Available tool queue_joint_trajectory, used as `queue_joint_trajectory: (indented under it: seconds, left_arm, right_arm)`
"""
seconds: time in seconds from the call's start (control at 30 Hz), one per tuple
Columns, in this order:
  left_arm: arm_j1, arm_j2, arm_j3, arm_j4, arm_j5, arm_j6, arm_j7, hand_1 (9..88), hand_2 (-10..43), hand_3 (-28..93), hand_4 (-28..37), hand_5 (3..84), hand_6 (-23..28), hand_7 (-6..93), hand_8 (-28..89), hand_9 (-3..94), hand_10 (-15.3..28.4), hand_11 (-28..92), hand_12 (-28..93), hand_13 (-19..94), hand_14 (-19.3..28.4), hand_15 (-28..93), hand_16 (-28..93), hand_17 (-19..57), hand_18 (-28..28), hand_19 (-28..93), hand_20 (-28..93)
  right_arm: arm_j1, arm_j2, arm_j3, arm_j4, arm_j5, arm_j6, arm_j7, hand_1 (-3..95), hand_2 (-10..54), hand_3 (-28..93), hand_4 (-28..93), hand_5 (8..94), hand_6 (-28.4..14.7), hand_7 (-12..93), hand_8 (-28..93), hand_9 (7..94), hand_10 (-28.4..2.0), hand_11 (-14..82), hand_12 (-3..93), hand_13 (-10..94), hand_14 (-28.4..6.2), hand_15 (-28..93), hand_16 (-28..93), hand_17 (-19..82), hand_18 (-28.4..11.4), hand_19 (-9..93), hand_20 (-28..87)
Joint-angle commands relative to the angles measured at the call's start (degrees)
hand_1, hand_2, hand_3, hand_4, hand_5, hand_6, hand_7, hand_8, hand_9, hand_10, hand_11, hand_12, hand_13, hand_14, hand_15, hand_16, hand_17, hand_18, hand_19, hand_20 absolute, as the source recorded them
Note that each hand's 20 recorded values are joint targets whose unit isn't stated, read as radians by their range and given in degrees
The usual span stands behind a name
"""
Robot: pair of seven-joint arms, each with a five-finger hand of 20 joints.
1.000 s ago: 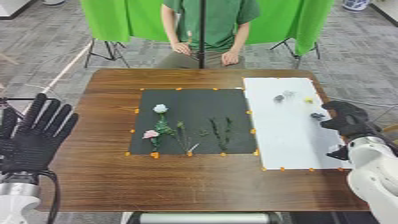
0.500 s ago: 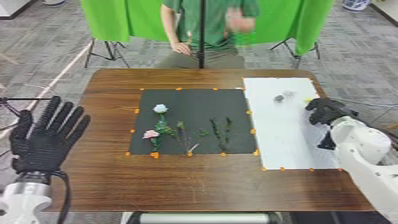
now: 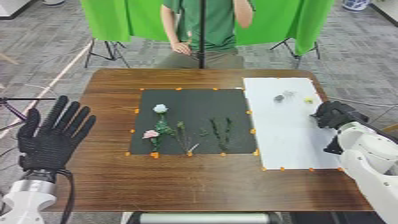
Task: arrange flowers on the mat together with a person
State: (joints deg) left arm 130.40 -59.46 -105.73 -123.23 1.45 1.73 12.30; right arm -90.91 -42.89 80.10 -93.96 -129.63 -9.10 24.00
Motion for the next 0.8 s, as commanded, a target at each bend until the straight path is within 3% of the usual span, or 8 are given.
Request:
queue_joint_trajectory:
  seconds: [0.03, 0.13, 0.27, 0.5, 0.57, 0.7, 0.8]
  left_arm:
    - [-1.1, 0.21, 0.97, 0.81, -0.05, 0.54, -1.11, 26.0, 10.7, 69, -28.3, 41.1, 5.7, 5.4, -8, 37.6, 14.4, 15, 9, 28, 15.3, 25, -5, -3.1, 12.8, 29, 11]
    - [-1.2, 0.2, 1.3, 0.89, -0.11, 0.93, -0.69, 26.0, 10.7, 69, -28.3, 41.1, 5.7, 5.4, -8, 37.6, 14.4, 15, 9, 28, 15.3, 25, -5, -3.1, 12.8, 29, 12]
    - [-0.6, -0.1, 1.27, 0.73, -0.21, 1.07, -0.27, 26.0, 10.6, 69, -28.3, 41.1, 5.7, 5.3, -8, 37.6, 14.3, 15, 9, 28, 15.3, 25, -5, -3.2, 12.8, 29, 12]
    - [0.2, -0.26, 0.79, 0.38, -0.13, 1.15, -0.16, 26.0, 10.7, 69, -28.3, 41.1, 5.7, 5.3, -8, 37.6, 14.4, 15, 9, 28, 15.3, 25, -5, -3.2, 12.9, 29, 12]
    - [0.8, -0.41, 0.44, 0.15, -0.18, 1.38, -0.07, 26.1, 10.6, 69, -28.3, 41.1, 5.7, 5.3, -8, 37.6, 14.4, 15, 9, 28, 15.3, 25, -5, -3.2, 12.9, 29, 11]
    - [2.0, -0.7, -0.3, -0.28, -0.4, 2.18, 0.2, 25.9, 10.6, 69, -28.3, 41.1, 5.7, 5.3, -8, 37.6, 14.4, 15, 9, 28, 15.3, 25, -5, -3.2, 12.9, 29, 11]
    - [2.2, -0.65, -0.64, -0.45, -0.2, 1.95, 0.2, 26.2, 10.6, 69, -28.3, 41.1, 5.7, 5.3, -8, 37.7, 14.4, 15, 9, 28, 15.3, 25, -5, -3.1, 12.9, 29, 11]
  right_arm:
    - [-2.0, -0.3, -3.9, 1.6, 0.6, 6.2, -2.1, 58.9, -9.5, 57, -28, 56.5, 4.5, 37, -11, 61.4, -6.9, 21.2, 17.2, 61, -2.4, 31, 29, 36, -12.6, 65, 31]
    - [-1.0, -0.3, -6.0, 2.6, -0.1, 8.4, -1.5, 61.3, -9.4, 48, -28, 58.0, 3.8, 44, -11, 67.5, -6.5, 17.7, 24.5, 63, -3.2, 33, 29, 35, -13.3, 65, 35]
    - [-1.3, -0.3, -6.8, 2.3, -1.2, 11.5, -2.3, 61.7, -5.3, 54, -28, 63.2, 4.7, 50, -9, 77.3, -5.0, 8.1, 36.7, 66, -1.0, 29, 36, 34, -13.1, 64, 38]
    - [-2.2, 0.3, -6.0, -3.4, 0.0, 16.0, -4.1, 60.4, -5.5, 59, -28, 64.4, 4.6, 50, -10, 78.6, -4.7, 7.7, 37.3, 67, -0.6, 27, 39, 34, -13.3, 65, 39]
    - [-1.6, 0.3, -6.2, -6.1, 0.4, 15.3, -6.0, 59.5, -5.7, 60, -28, 64.3, 4.6, 50, -10, 78.5, -4.7, 7.6, 37.3, 67, -0.8, 27, 39, 34, -13.5, 65, 39]
    - [1.7, -1.4, -7.6, -12.7, 4.6, 7.5, -7.9, 59.3, -5.9, 61, -28, 64.0, 4.0, 50, -9, 77.2, -5.2, 6.6, 36.1, 66, -1.1, 27, 38, 33, -13.7, 64, 38]
    - [7.6, -3.5, -12.8, -14.4, 5.1, 6.1, -10.1, 59.1, -6.1, 62, -28, 64.2, 3.7, 50, -9, 76.9, -5.3, 6.2, 35.3, 65, -1.1, 26, 38, 33, -13.7, 64, 38]
